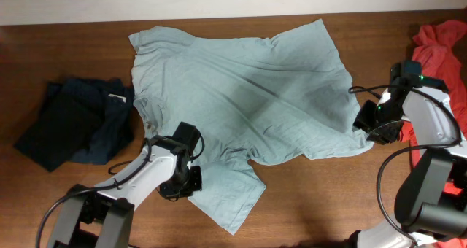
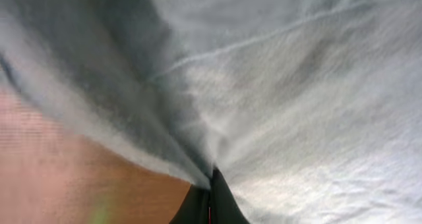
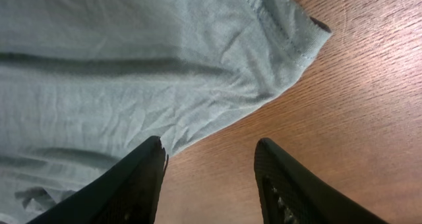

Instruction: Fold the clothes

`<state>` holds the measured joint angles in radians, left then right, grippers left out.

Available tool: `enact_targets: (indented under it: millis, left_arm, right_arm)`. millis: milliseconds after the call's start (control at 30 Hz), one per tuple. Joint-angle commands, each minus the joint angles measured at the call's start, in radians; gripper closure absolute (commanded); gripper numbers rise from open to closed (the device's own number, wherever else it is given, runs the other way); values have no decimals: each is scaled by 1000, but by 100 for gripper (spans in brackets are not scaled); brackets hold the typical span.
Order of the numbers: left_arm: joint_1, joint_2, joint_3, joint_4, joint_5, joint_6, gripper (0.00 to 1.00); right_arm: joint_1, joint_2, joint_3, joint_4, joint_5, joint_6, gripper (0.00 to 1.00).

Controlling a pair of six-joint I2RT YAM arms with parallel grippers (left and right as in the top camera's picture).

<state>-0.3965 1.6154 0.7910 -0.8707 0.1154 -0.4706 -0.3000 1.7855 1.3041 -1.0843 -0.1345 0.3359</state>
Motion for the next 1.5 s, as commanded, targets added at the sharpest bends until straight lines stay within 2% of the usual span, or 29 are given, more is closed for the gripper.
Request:
enact_targets:
  millis: [0, 233, 533, 600, 700, 833, 967, 1100, 1233, 1467]
  left_arm:
    - [2, 0, -8, -71, -11, 0, 100]
    - [44, -43, -6, -246, -80, -1, 99]
    - [320, -209, -5, -274, -33, 2, 99]
    - [359, -230, -5, -270, -27, 16, 99]
    - [378, -243, -5, -270, -26, 17, 99]
    - [378, -243, -5, -271, -26, 17, 100]
    - [378, -243, -5, -270, -26, 16, 100]
    - [378, -243, -5, -271, -26, 16, 99]
    - [378, -243, -5, -269, -27, 16, 100]
    - [378, -243, 3, -268, -34, 16, 100]
  right_arm:
    - [-2, -11, -5, 5, 16, -15, 52]
    - [-2, -11, -5, 29, 16, -24, 52]
    - [-2, -11, -104, 91, 12, 12, 58]
    - [-3, -11, -146, 133, 13, 19, 57]
    - [-3, -11, -203, 206, 13, 46, 47]
    - [-3, -11, -281, 314, 16, 93, 47]
    - [-3, -11, -354, 373, 60, 176, 58]
    - [-10, -11, -388, 319, 198, 268, 96]
    - [-37, -14, -388, 245, 240, 351, 96]
    - [-70, -41, -388, 150, 256, 367, 96]
